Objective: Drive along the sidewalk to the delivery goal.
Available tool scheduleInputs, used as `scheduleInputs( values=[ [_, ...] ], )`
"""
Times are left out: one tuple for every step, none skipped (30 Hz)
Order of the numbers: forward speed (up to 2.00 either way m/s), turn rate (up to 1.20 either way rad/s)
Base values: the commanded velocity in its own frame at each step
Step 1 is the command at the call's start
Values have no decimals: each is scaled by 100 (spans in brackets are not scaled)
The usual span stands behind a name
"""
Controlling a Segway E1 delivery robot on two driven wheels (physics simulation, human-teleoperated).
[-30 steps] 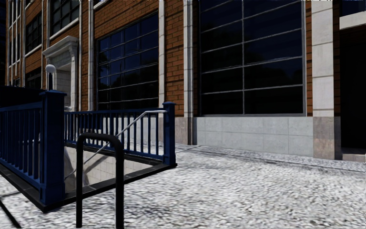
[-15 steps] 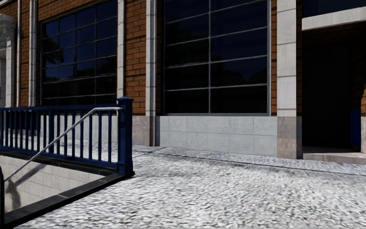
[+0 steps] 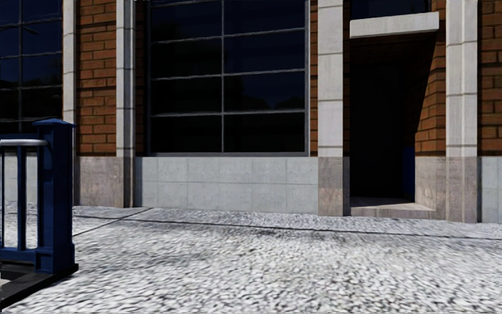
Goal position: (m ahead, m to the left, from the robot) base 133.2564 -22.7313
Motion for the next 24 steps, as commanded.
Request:
scheduleInputs(
  values=[
    [99, -79],
    [99, -79],
    [99, -80],
    [99, -80],
    [99, -80],
    [99, -80],
    [99, -80],
    [99, -80],
    [99, -80],
    [99, -74],
    [99, -74],
    [99, -70],
    [99, -69],
    [99, -69],
    [99, -69],
    [99, -69],
    [99, -69],
    [99, -69],
    [99, -69],
    [99, -69],
    [99, -69],
    [99, -69],
    [99, -69],
    [99, -69]
  ],
)
